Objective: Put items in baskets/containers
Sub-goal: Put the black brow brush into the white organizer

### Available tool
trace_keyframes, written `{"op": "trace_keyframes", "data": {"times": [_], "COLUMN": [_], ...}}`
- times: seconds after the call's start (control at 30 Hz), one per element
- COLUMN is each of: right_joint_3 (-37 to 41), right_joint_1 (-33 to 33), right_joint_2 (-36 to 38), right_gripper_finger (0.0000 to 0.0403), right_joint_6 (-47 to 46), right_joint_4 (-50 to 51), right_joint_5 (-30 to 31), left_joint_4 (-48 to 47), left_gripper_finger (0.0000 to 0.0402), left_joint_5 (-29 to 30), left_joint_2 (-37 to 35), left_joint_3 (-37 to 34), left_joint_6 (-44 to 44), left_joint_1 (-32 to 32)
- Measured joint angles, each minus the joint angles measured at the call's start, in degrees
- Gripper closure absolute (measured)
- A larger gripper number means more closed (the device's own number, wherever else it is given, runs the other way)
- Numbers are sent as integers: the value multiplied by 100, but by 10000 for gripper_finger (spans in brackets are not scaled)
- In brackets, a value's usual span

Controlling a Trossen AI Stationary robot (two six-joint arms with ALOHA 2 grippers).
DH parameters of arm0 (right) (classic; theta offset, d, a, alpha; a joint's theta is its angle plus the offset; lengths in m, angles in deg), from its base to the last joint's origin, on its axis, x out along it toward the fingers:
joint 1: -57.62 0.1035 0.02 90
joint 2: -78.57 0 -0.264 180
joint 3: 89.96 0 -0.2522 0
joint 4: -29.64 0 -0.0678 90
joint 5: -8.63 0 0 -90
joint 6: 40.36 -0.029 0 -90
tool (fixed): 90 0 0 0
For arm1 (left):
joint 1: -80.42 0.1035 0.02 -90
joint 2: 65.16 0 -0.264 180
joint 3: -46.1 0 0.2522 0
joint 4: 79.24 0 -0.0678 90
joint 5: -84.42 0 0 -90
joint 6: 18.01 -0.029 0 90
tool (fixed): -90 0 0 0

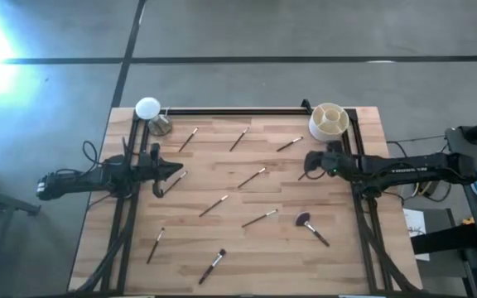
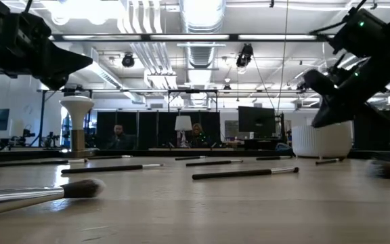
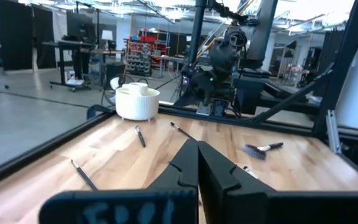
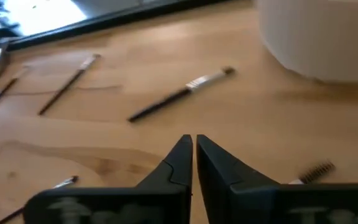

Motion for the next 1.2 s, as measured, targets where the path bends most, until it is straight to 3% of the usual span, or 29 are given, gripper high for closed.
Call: {"op": "trace_keyframes", "data": {"times": [0.37,0.73,1.0,1.2], "right_joint_3": [-7,-2,2,2], "right_joint_1": [-42,-892,-1028,-1183], "right_joint_2": [-151,-879,-1371,-1848], "right_gripper_finger": [308,284,295,296], "right_joint_6": [-1841,-1802,-1279,-1251], "right_joint_4": [1466,1415,403,384], "right_joint_5": [23,-233,-213,-305], "left_joint_4": [-34,-32,-30,-27], "left_gripper_finger": [402,402,402,402], "left_joint_5": [-11,-11,-11,-11], "left_joint_2": [179,190,190,190], "left_joint_3": [-13,-17,-20,-23], "left_joint_6": [144,155,201,358], "left_joint_1": [-2,-2,-2,-1]}}
